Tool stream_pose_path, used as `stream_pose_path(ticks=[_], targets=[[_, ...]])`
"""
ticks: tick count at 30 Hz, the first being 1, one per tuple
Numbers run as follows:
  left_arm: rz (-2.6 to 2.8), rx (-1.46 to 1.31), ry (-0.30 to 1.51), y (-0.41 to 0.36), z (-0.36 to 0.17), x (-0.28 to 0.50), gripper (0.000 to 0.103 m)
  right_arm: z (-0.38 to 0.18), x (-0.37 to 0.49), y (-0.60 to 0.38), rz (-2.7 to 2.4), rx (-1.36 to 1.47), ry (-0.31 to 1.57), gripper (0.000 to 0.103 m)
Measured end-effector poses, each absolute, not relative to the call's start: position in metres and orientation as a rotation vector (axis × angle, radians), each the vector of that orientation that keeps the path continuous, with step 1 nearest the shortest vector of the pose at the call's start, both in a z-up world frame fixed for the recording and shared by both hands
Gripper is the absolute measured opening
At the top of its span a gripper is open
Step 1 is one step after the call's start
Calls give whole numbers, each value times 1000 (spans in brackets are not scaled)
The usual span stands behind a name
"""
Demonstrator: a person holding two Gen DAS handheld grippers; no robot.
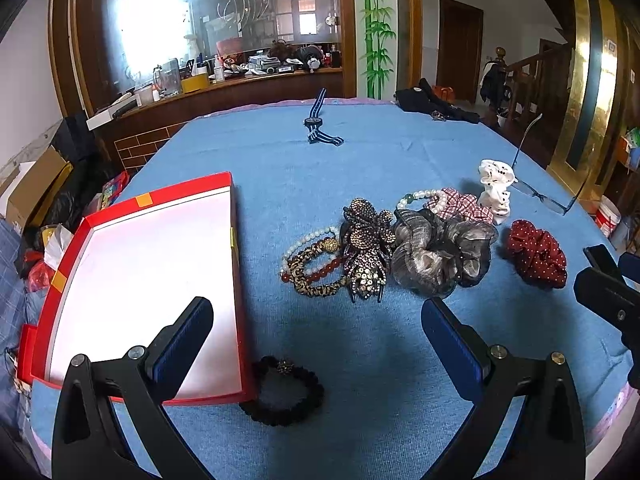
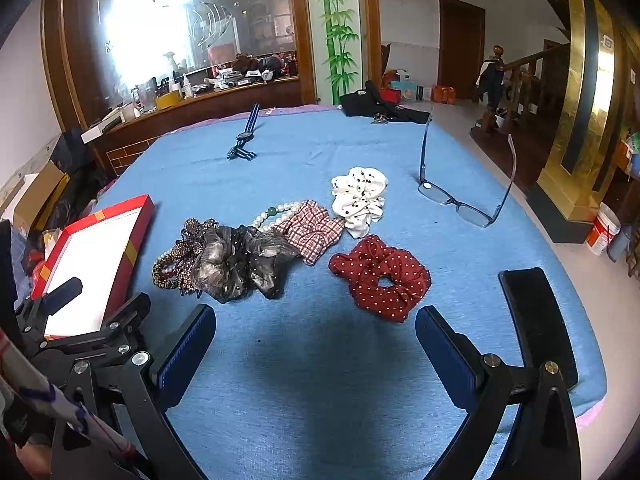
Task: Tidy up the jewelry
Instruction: 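Move the left gripper toward the black bead bracelet beside the box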
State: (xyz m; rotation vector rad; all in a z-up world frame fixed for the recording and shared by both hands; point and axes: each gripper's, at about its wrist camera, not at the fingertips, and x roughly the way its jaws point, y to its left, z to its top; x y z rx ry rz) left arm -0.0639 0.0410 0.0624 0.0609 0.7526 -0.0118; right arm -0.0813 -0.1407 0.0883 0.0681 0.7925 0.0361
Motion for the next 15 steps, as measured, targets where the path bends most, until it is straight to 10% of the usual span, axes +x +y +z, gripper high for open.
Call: stream_pose_path(ticks=[15], targets=[[-69,56,813,49,60,-58,103,83,-78,-152,36,98,818,102]])
